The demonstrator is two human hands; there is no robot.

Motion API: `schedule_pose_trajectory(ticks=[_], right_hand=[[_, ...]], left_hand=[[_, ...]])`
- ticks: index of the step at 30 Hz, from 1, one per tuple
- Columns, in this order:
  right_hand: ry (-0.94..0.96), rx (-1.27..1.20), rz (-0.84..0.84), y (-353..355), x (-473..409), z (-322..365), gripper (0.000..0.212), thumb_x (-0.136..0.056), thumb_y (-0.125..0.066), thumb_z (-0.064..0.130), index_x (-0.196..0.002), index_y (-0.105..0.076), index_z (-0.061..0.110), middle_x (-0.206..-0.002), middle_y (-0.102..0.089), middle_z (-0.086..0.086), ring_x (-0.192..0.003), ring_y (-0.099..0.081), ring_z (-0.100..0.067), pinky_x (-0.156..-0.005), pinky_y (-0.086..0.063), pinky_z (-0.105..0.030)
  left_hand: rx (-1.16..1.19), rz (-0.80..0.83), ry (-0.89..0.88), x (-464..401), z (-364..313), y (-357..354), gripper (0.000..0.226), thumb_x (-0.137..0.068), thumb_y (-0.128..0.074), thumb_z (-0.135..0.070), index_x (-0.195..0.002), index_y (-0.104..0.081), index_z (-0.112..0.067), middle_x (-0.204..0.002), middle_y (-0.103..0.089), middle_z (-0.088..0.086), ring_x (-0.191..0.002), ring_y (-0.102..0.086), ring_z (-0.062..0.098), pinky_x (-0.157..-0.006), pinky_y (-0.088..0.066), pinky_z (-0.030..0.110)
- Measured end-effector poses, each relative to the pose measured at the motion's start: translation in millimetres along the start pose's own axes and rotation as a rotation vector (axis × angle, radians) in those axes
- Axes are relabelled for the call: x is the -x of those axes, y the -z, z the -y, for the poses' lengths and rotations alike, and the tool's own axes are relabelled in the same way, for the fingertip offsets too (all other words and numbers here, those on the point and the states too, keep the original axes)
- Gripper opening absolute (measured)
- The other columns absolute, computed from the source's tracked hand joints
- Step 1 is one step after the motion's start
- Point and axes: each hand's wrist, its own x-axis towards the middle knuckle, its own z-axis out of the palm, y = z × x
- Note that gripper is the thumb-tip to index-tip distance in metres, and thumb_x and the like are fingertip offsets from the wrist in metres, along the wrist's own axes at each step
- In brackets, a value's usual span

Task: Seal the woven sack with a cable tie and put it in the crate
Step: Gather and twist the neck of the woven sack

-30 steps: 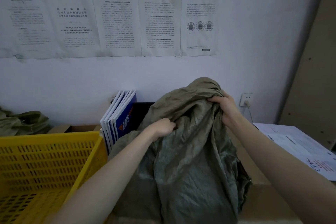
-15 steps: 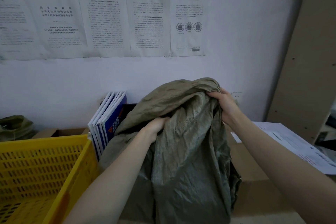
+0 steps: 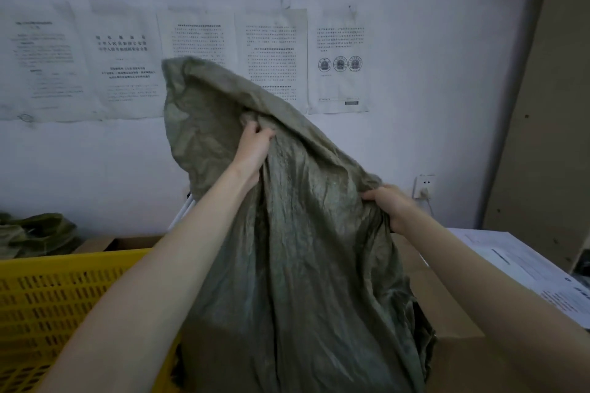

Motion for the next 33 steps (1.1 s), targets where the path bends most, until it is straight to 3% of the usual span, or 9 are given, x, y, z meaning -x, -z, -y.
schedule_pose_trajectory(ticks=[3,6,8,10,15,20,26,30,33], right_hand=[[0.004,0.181,0.042,-2,4,-2,0.01,-0.081,-0.064,-0.001,-0.091,-0.061,-0.002,-0.097,-0.067,-0.021,-0.09,-0.066,-0.037,-0.085,-0.056,-0.048],[0.054,0.138,0.102,1,2,-6,0.036,-0.08,-0.056,-0.013,-0.112,-0.06,0.001,-0.1,-0.066,-0.018,-0.091,-0.064,-0.035,-0.083,-0.055,-0.046],[0.085,0.088,0.136,1,-1,-7,0.058,-0.078,-0.051,-0.017,-0.125,-0.054,0.016,-0.109,-0.062,-0.016,-0.099,-0.06,-0.035,-0.085,-0.054,-0.049],[0.088,0.039,0.164,-2,1,-7,0.064,-0.077,-0.048,-0.018,-0.126,-0.052,0.022,-0.114,-0.059,-0.016,-0.105,-0.057,-0.036,-0.087,-0.053,-0.053],[0.058,-0.099,0.186,-12,9,-6,0.039,-0.082,-0.049,-0.006,-0.119,-0.057,0.007,-0.111,-0.065,-0.021,-0.096,-0.066,-0.034,-0.071,-0.055,-0.037],[0.014,-0.009,0.194,-12,14,-6,0.031,-0.08,-0.073,0.016,-0.105,-0.063,0.0,-0.102,-0.071,-0.019,-0.093,-0.069,-0.033,-0.08,-0.056,-0.041],[0.003,0.023,0.173,-9,15,1,0.035,-0.077,-0.074,0.011,-0.109,-0.062,0.001,-0.106,-0.069,-0.019,-0.097,-0.067,-0.035,-0.087,-0.054,-0.047],[0.118,-0.095,0.268,-10,19,16,0.069,-0.071,-0.08,0.013,-0.131,-0.047,0.004,-0.115,-0.065,-0.015,-0.101,-0.066,-0.031,-0.079,-0.056,-0.042],[0.177,-0.119,0.281,-18,25,32,0.084,-0.078,-0.075,0.023,-0.145,-0.026,0.022,-0.109,-0.055,0.0,-0.099,-0.062,-0.021,-0.076,-0.053,-0.037]], left_hand=[[0.068,0.018,-0.012,6,-2,-6,0.006,-0.088,-0.053,-0.005,-0.088,-0.053,-0.011,-0.091,-0.063,0.016,-0.09,-0.066,0.028,-0.083,-0.054,0.043],[0.307,0.029,0.142,13,-10,-10,0.018,-0.093,-0.051,-0.015,-0.081,-0.061,-0.008,-0.064,-0.07,0.005,-0.064,-0.069,0.018,-0.058,-0.056,0.025],[0.281,0.022,0.254,10,-9,-9,0.028,-0.091,-0.059,-0.031,-0.101,-0.067,-0.006,-0.081,-0.075,0.007,-0.077,-0.071,0.02,-0.062,-0.056,0.027],[0.188,0.011,0.329,9,-1,-7,0.049,-0.085,-0.065,-0.044,-0.119,-0.063,-0.008,-0.104,-0.073,0.01,-0.091,-0.07,0.023,-0.067,-0.057,0.032],[0.159,0.034,0.359,15,8,-2,0.06,-0.09,-0.049,-0.059,-0.125,-0.06,-0.01,-0.116,-0.067,0.009,-0.103,-0.064,0.024,-0.079,-0.052,0.036],[0.105,0.072,0.302,17,-1,6,0.079,-0.078,-0.055,-0.072,-0.131,-0.054,-0.013,-0.121,-0.066,0.009,-0.102,-0.067,0.022,-0.082,-0.056,0.036],[0.001,0.027,0.009,3,-24,10,0.052,-0.086,-0.068,-0.015,-0.13,-0.04,-0.01,-0.114,-0.064,0.01,-0.099,-0.066,0.025,-0.079,-0.056,0.036],[-0.08,0.196,0.004,-5,-35,14,0.069,-0.088,-0.064,-0.005,-0.144,-0.027,-0.021,-0.118,-0.062,0.008,-0.1,-0.065,0.024,-0.081,-0.056,0.037],[-0.197,0.301,-0.075,1,-38,6,0.069,-0.09,-0.063,-0.007,-0.147,-0.027,-0.019,-0.124,-0.059,0.002,-0.094,-0.064,0.014,-0.069,-0.057,0.024]])
